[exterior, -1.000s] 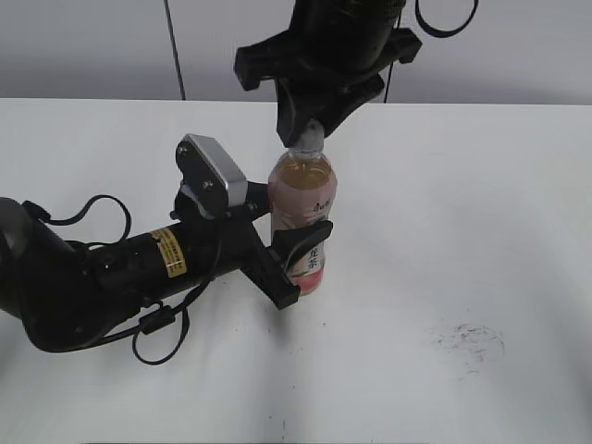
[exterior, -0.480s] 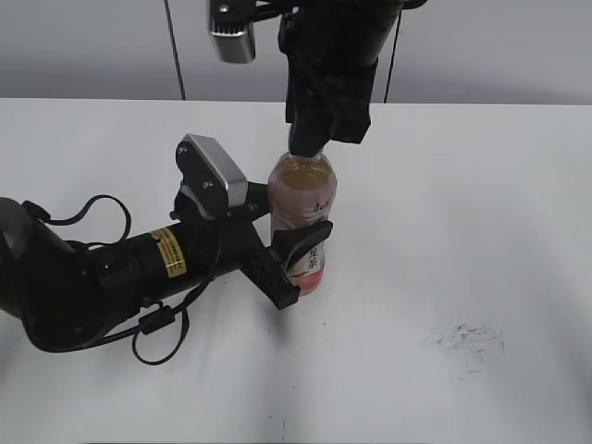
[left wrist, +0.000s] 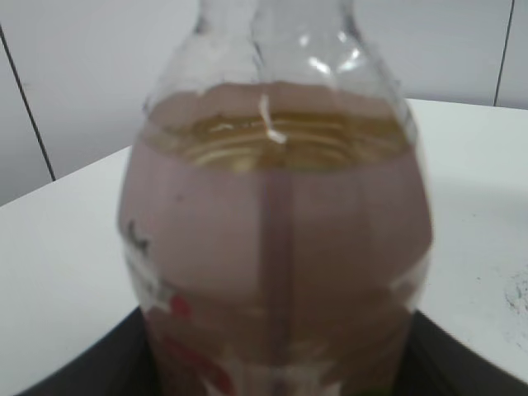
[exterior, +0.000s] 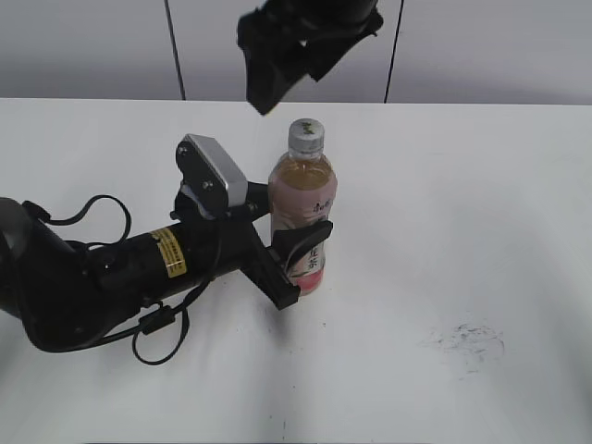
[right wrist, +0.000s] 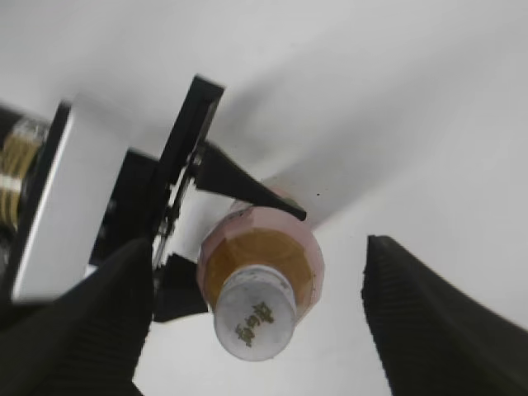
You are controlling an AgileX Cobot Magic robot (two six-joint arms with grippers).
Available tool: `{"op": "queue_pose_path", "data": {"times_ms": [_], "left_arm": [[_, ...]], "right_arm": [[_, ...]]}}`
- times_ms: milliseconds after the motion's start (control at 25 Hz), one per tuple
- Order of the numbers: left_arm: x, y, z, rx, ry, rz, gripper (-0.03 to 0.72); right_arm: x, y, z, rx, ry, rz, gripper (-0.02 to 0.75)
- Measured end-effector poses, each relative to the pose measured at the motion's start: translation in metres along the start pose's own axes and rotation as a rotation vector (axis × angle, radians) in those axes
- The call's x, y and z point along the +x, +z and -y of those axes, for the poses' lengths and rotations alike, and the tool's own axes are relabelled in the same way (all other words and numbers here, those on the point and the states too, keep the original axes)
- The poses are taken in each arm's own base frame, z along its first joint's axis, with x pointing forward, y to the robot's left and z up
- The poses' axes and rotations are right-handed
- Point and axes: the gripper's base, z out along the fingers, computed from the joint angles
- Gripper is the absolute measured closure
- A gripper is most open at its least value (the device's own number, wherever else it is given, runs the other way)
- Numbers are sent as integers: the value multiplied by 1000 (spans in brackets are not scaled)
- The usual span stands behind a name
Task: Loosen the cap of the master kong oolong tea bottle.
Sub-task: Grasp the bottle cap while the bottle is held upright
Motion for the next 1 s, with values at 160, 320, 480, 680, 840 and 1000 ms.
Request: {"op": "queue_pose_path", "data": {"times_ms": [160,320,480,680,840,1000], "left_arm": [[0,0,0,0,0,0,303],[0,0,0,0,-1,0,303],[0,0,0,0,-1,0,303],[0,0,0,0,-1,0,303],[0,0,0,0,-2,0,303],[0,0,0,0,-3,0,303]], "right_arm": [[-5,-13,6,76,362,38,199],[-3,-8,2,26,487,26,206],[12,11,0,18,528,-58,206],[19,21,-2,10,540,-101,217],[19,21,-2,10,518,-101,415],[19,21,-2,-1,321,-100,468]]}}
